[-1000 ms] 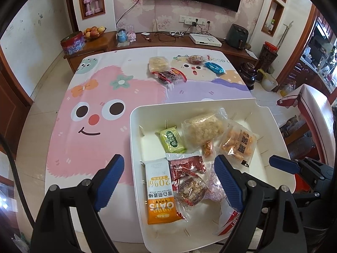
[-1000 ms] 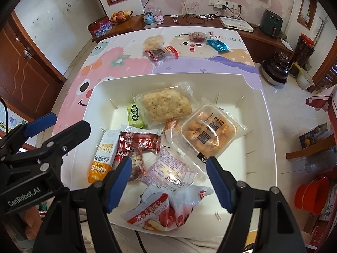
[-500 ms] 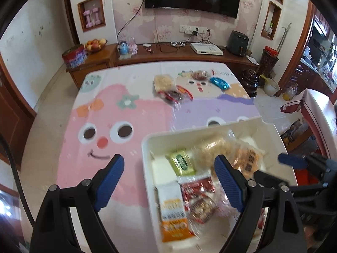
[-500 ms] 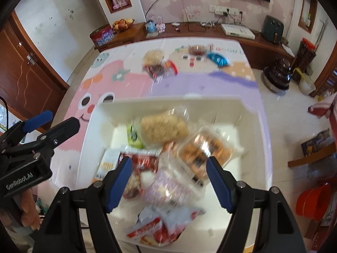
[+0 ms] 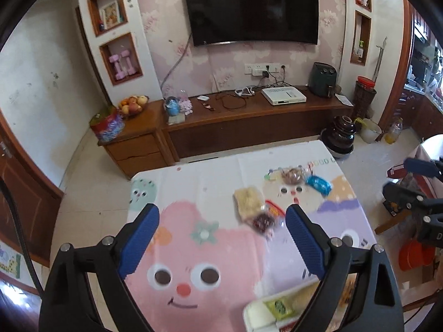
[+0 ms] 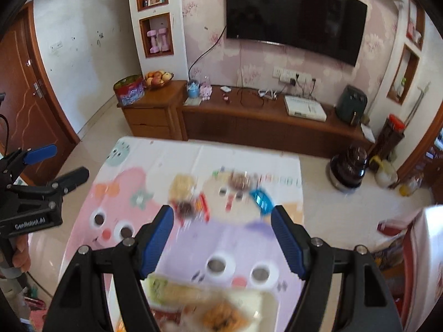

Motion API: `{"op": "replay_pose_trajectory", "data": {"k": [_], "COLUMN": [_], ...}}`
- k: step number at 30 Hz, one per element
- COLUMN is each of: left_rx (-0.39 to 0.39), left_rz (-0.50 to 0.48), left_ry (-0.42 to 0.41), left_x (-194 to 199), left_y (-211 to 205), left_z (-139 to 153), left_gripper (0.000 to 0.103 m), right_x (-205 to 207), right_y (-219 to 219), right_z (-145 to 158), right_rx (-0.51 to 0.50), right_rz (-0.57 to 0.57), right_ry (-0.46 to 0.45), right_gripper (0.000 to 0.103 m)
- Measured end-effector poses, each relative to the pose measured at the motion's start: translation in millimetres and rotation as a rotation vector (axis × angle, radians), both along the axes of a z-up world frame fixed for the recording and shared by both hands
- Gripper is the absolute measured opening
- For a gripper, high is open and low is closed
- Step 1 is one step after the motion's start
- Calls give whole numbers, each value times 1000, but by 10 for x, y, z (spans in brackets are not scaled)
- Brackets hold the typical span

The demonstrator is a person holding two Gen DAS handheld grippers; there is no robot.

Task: Organize snacks
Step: 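Lift both open tools away from the tray toward the table, then grasp clear rice-cake bag with left tool while right tool grasps red-edged dark pack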

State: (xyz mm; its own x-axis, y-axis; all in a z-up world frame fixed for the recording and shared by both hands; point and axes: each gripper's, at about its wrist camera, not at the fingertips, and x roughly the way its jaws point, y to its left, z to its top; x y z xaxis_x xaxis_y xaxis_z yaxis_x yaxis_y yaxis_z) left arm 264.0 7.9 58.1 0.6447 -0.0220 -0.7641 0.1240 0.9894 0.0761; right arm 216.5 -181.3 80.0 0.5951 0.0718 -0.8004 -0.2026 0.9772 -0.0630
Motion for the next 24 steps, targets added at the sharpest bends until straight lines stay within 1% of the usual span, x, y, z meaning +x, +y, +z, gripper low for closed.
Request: {"op": "replay_pose_trajectory", "data": {"k": [2,4,5,6,8,10,13,16,20,24], "left_rx": [6,39,32,11,-19,-31,-8,5,-11,-71], "left_rz": [-3,21,35,46,62,77,85,74,62,64], "left_ry": [9,12,25,58,112,180,260,333,408,473], "left_x": [273,602,760,957,1192,1403,1572,1671,1740,1797], "left_y": [-30,-46,-47,-22,-7,-24,-131,-279,-436,-521], "left_z": [-25,-113,-185,-299,-538,-877,-1391,-1827,-2264,-2554], "left_gripper": [92,92,92,92,92,92,92,92,92,92], "right_x": [324,580,751,832,1052,1188,1267,1260,1225,1216], "right_y": [40,58,63,65,60,53,68,111,160,153], "right_z": [-36,-154,-267,-364,-648,-957,-1394,-1778,-2056,-2216], "right_rx": [-7,-8,-2,2,19,45,65,69,64,85], "right_rz": [-1,-14,-12,-12,-7,2,15,43,65,73], "right_ry": [6,30,55,72,131,193,262,327,371,403], "right_gripper": [73,73,73,73,73,73,73,73,73,73]}}
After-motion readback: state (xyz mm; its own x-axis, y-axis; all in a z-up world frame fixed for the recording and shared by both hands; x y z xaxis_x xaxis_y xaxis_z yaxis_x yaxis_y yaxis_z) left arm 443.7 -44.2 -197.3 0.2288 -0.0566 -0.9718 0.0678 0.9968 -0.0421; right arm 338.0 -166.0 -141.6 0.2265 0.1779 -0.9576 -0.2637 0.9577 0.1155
